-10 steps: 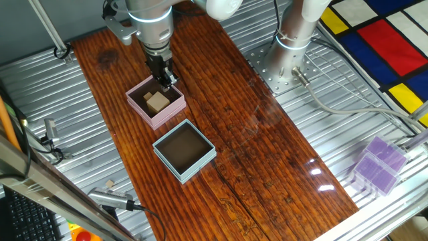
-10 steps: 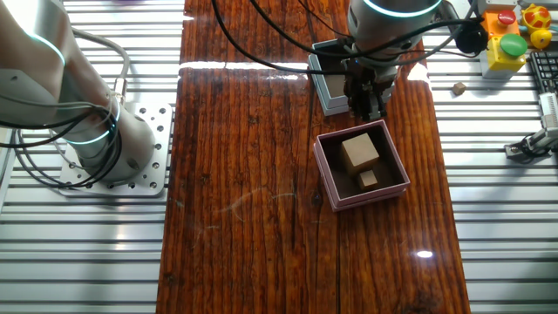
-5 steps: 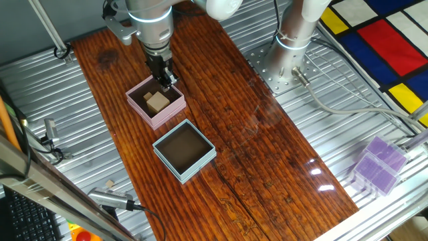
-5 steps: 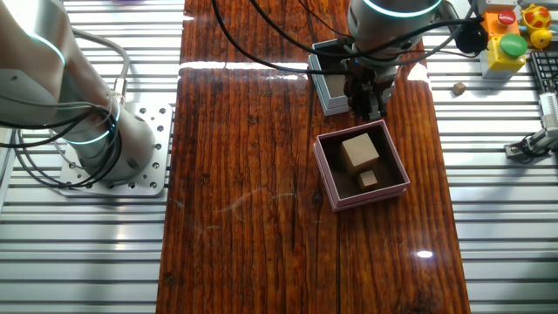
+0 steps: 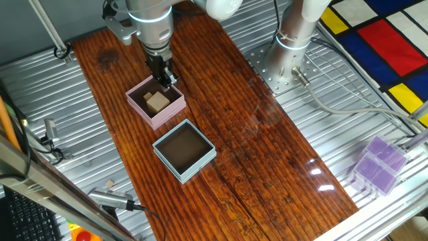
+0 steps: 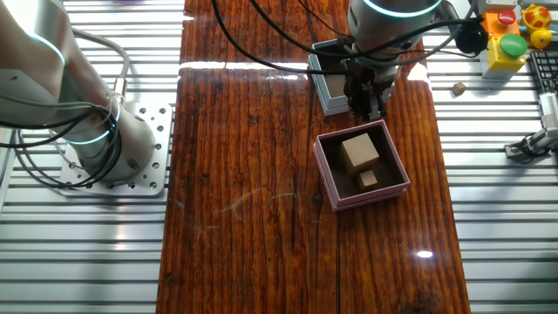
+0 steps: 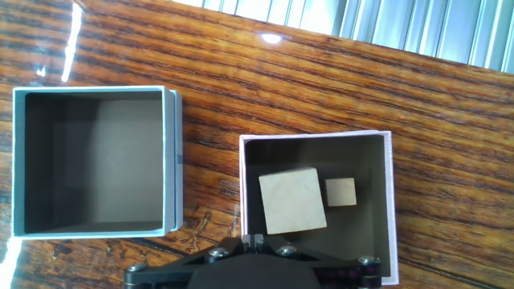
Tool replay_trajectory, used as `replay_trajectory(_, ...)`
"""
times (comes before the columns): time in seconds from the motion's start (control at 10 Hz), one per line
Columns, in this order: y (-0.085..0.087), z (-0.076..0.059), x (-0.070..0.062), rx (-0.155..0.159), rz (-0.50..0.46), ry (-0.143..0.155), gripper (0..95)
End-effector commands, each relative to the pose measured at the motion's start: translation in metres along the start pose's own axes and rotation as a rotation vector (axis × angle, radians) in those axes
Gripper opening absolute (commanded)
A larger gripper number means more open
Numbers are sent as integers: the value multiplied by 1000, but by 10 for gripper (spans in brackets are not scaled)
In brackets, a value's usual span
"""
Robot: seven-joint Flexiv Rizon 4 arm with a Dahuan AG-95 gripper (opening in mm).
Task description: Move an object from one box to another
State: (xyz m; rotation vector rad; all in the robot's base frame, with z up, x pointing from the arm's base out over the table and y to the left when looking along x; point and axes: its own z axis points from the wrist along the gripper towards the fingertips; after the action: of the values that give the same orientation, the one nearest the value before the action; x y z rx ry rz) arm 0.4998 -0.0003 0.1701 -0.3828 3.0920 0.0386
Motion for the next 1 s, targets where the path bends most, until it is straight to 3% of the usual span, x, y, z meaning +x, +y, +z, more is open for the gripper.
replay_trajectory(0.1, 0, 0, 0, -1, 1, 0, 0)
replay_trajectory(0.5, 0, 0, 0, -1, 1, 0, 0)
replay_trajectory(0.6, -43, 26, -24, -14, -83, -23, 570)
replay_trajectory(1.0, -49, 41, -34, -8, -78, -15, 570)
